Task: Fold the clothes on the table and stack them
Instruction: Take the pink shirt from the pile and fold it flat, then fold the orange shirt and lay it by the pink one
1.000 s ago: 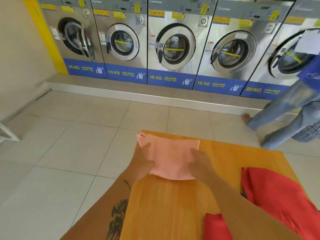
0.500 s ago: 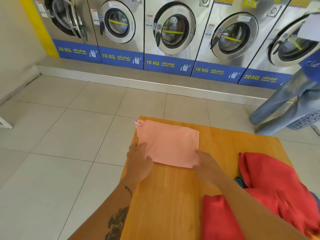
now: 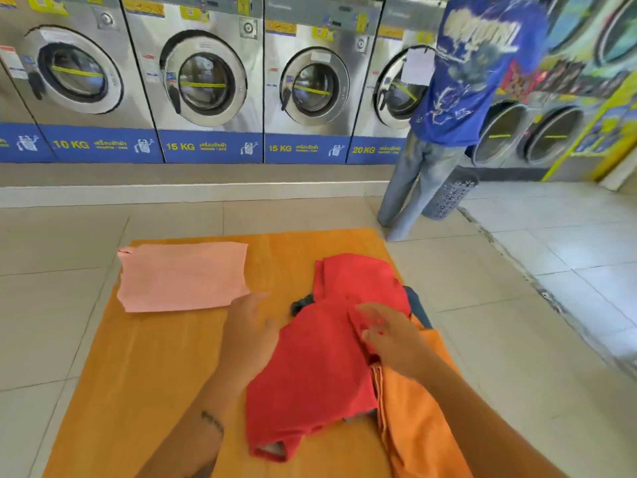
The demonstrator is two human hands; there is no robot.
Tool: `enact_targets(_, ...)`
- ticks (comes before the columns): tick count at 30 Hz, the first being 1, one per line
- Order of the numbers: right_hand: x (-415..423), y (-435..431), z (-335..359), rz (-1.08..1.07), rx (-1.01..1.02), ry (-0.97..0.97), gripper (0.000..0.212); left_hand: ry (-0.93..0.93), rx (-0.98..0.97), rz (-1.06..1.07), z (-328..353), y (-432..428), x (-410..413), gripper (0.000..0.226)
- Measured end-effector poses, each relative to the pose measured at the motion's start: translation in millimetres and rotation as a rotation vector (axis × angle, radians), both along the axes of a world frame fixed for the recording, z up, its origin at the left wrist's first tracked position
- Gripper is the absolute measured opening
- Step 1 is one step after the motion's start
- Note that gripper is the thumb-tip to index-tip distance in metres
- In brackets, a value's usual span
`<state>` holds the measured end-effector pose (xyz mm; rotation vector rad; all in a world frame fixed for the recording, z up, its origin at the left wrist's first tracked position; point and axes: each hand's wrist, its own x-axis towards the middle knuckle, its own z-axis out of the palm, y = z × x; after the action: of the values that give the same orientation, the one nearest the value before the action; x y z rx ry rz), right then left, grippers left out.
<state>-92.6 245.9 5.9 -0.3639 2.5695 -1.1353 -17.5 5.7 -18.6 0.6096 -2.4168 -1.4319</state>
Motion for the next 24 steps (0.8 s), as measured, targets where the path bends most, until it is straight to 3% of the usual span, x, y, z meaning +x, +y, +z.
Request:
enact_targets(4,8,95,-5,-0.164,0.033,-0.022,0.04,0.031,-0.013,-0.216,-5,103,4,0.045)
enact_targets(10,24,179,-38,-0.212,0.2,-0.199,0.07,0.063,-0.25,-0.447,-20,204,7,0.053)
enact_targets(14,39,195,-54,-0.201,0.16,-0.327,0.079,-0.07,-0.56,-0.593,-25,224,-9,0.067)
enact_targets(18,46,193,-60,-0.177,0.136,-0.328,0.08,-0.165,-0.824,-0.623,-19,228,-26,0.073)
enact_targets(24,53,203,-63,-0.168,0.156,-0.424,0.083,-0.276,-0.856,-0.661,-10,240,-60,0.069)
